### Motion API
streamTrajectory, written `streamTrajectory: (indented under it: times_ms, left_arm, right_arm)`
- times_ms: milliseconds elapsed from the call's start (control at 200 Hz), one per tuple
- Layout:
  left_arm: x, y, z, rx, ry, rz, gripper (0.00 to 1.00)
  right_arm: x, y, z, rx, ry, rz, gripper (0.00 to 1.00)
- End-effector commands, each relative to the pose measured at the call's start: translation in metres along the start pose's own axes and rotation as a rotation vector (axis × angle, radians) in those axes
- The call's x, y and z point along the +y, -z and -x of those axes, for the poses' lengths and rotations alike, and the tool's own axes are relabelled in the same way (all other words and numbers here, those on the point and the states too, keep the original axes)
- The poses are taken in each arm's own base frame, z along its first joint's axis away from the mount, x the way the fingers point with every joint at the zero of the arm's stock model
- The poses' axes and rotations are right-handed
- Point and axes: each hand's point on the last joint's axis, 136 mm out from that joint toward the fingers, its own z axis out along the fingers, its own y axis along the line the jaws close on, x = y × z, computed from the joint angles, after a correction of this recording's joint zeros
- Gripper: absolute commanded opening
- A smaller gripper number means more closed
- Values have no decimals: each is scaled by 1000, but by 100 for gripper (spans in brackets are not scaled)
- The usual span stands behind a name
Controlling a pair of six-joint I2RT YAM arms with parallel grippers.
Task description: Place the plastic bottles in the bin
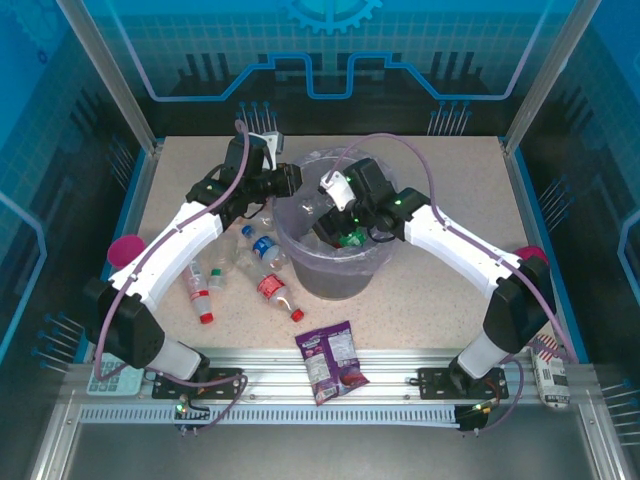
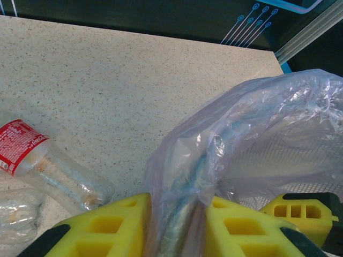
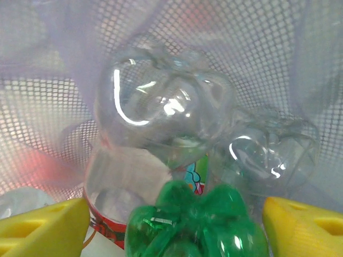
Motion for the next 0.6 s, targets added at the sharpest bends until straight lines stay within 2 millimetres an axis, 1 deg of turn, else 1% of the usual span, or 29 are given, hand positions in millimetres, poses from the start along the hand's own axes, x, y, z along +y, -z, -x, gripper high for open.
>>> streamTrajectory:
  times_ms: [0, 90, 175, 280, 385, 485, 595]
  left_arm:
    - [0, -9, -19, 46, 8, 0, 30]
    - [2, -8, -20, 45, 8, 3, 30]
    - [2, -8, -20, 43, 9, 3, 30]
    - [2, -10, -23, 45, 20, -2, 30]
    - [1, -12, -26, 49, 29, -7, 30]
    - [-3, -14, -27, 50, 29, -15, 30]
    - [-10, -17, -29, 52, 33, -30, 30]
  right_arm:
    - [6, 2, -4, 17, 30, 2, 89]
    - [9, 10, 6, -13, 44, 19, 91]
    - [17, 27, 26, -81, 60, 50, 92]
    - [23, 58, 54, -182, 80, 66, 93]
    - [23, 90, 77, -272, 91, 52, 93]
    - [15, 114, 89, -329, 78, 22, 94]
    - [-9, 130, 86, -345, 6, -34, 94]
